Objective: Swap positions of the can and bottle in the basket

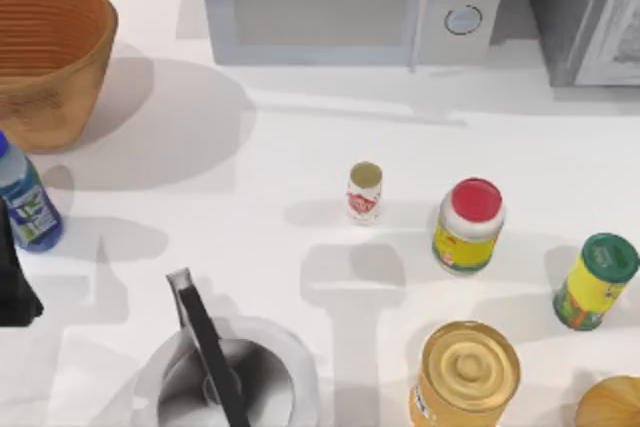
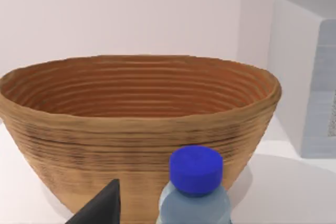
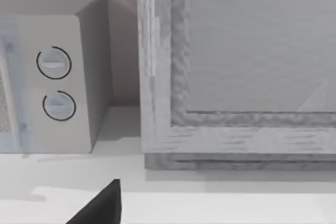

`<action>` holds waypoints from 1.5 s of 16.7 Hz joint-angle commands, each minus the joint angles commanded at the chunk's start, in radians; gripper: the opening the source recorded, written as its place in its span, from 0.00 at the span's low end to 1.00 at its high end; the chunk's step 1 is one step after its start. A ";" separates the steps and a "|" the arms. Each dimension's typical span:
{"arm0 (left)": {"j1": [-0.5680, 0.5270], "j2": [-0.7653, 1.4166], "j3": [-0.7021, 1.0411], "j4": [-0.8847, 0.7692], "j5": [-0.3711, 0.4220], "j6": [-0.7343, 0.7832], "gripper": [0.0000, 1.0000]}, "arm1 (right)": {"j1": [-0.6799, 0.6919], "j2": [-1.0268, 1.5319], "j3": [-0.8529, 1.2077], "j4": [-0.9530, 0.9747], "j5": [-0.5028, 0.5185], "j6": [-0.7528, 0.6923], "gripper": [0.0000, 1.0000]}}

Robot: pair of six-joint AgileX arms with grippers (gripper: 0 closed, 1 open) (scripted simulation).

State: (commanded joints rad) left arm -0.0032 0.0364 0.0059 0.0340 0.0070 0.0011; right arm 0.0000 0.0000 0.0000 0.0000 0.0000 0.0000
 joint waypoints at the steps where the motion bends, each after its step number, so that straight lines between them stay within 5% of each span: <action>1: 0.001 0.032 0.003 0.031 0.004 0.001 1.00 | 0.000 0.000 0.000 0.000 0.000 0.000 1.00; 18: 0.085 1.441 0.038 1.145 0.102 0.037 1.00 | 0.000 0.000 0.000 0.000 0.000 0.000 1.00; 25: 0.097 1.660 0.049 1.321 0.117 0.044 1.00 | 0.000 0.000 0.000 0.000 0.000 0.000 1.00</action>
State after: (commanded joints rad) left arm 0.0942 1.6968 0.0544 1.3548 0.1243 0.0450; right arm 0.0000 0.0000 0.0000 0.0000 0.0000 0.0000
